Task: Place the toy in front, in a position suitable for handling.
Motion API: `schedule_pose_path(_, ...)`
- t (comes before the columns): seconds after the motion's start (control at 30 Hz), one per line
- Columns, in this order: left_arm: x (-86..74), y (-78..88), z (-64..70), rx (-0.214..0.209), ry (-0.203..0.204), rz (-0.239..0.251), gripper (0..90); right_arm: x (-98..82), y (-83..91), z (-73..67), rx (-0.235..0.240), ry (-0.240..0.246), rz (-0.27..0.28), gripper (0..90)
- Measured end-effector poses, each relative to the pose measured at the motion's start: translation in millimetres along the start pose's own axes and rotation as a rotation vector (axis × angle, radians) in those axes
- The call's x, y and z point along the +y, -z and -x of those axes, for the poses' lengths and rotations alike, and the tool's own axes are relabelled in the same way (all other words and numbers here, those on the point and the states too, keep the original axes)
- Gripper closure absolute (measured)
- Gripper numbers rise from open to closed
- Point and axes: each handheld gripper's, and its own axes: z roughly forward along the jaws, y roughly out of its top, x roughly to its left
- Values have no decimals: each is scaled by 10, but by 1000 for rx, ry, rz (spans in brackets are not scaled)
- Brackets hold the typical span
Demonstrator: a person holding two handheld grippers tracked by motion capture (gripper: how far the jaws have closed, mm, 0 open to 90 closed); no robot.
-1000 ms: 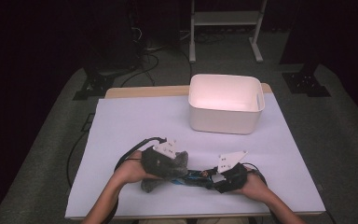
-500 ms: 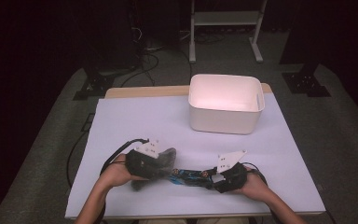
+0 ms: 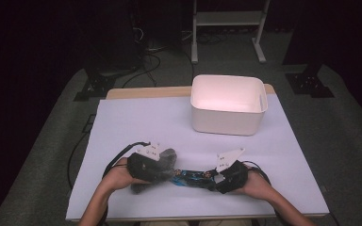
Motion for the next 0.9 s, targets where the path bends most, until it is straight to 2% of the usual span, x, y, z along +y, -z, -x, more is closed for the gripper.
schedule_pose_path(0.23, 0, -20, 3, -9, -4, 10, 782, 270, -70, -14, -2, 48, -65, 452)
schedule_pose_path(0.53, 11, -54, -2, -22, -9, 26, 782, 585, -331, -11, 38, 80, -170, 453)
schedule_pose_path(0.67, 17, -69, -9, -29, -9, 32, 782, 677, -447, -19, 53, 94, -218, 476)
schedule_pose_path(0.83, 20, -75, -9, -29, -13, 35, 782, 730, -542, -10, 45, 86, -244, 550)
schedule_pose_path(0.9, 9, -66, -9, -28, -10, 42, 782, 727, -538, -2, 50, 78, -238, 559)
